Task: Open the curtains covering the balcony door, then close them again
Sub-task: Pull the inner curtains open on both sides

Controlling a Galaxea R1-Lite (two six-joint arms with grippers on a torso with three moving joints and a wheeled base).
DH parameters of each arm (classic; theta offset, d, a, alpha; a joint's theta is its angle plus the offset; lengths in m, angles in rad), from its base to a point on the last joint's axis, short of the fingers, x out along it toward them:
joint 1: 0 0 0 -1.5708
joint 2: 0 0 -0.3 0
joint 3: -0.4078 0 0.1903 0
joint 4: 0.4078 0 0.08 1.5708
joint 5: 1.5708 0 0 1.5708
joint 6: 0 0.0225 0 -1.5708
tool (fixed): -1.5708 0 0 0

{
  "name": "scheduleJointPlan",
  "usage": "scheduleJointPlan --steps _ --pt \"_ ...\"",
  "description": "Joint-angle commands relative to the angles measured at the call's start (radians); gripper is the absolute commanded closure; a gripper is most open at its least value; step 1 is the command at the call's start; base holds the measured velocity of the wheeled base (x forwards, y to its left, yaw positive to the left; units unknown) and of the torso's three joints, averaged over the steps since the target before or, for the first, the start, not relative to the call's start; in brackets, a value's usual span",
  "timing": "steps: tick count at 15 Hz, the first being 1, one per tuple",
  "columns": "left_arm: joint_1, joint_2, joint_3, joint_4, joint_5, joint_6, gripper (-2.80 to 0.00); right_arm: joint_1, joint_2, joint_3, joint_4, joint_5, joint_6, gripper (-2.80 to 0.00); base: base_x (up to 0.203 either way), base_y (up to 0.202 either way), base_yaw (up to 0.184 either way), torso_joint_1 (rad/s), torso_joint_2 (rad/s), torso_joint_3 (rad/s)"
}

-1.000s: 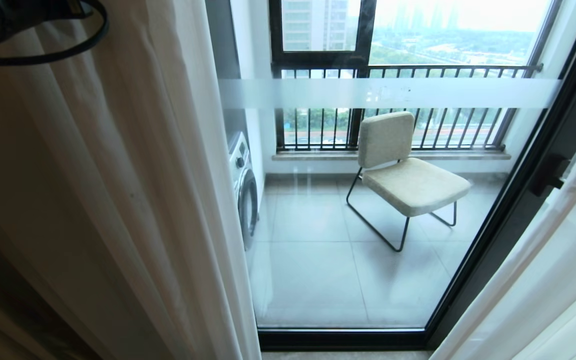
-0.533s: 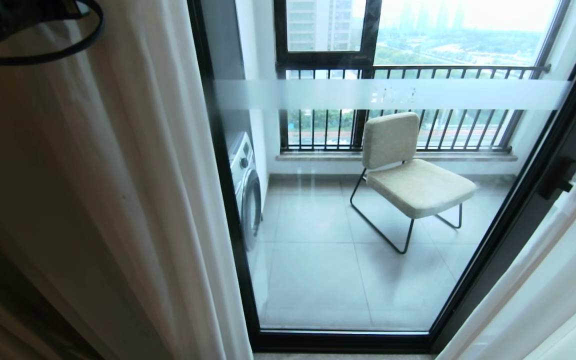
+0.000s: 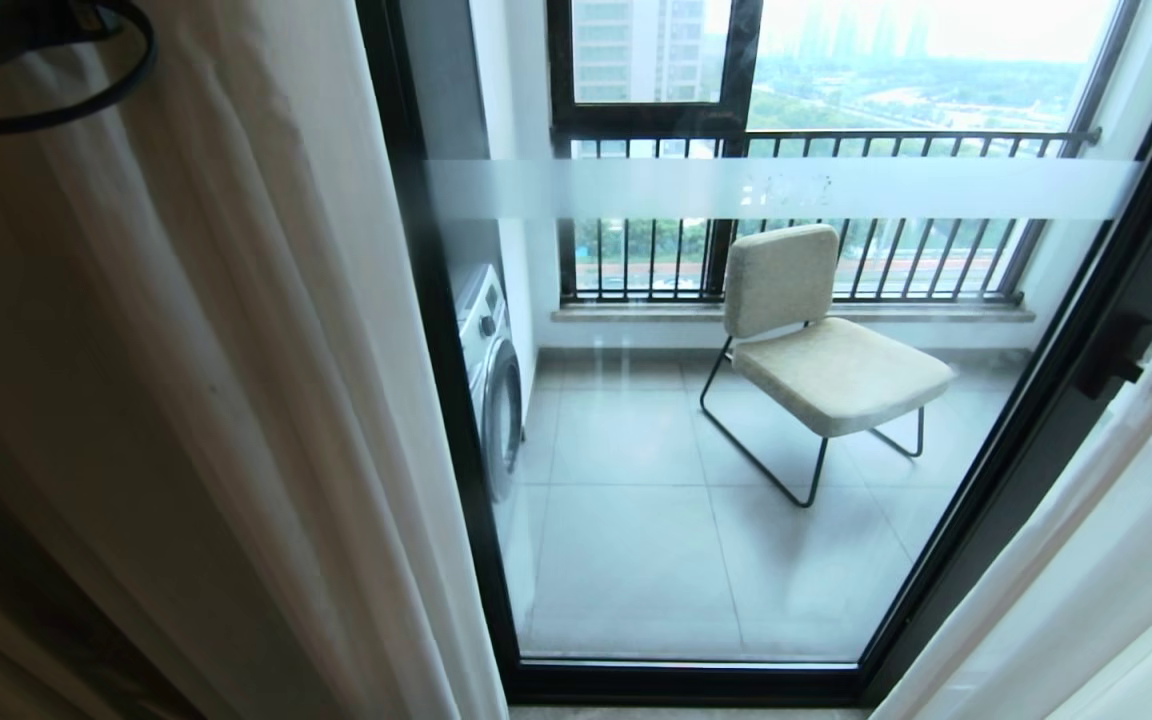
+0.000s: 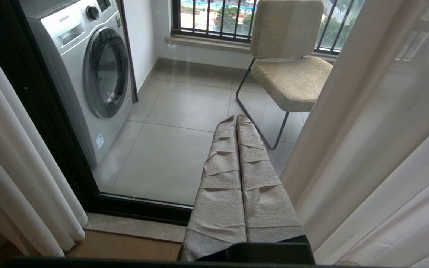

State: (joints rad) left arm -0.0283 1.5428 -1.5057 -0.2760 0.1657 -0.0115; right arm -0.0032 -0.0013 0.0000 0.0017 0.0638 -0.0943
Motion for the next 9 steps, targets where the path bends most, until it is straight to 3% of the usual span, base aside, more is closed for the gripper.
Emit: scheduleJointPlan --steps 1,4,9 --pt "0.062 0.025 -0.001 0.003 -0.001 -0.006 0.0 0.0 0.001 0.0 0.0 0.001 -0.001 0.0 0.0 0.0 0.0 0.0 0.0 0.0" --pt "0.162 0.066 -0.019 0.005 -0.025 -0.036 0.0 0.0 0.001 0.0 0.0 0.001 -0.001 0.0 0.0 0.0 0.0 0.0 0.0 0.0" --pt "0.389 0.126 -0.048 0.008 -0.157 -0.078 0.0 0.0 0.001 0.0 0.0 0.001 -0.001 0.0 0.0 0.0 0.0 0.0 0.0 0.0"
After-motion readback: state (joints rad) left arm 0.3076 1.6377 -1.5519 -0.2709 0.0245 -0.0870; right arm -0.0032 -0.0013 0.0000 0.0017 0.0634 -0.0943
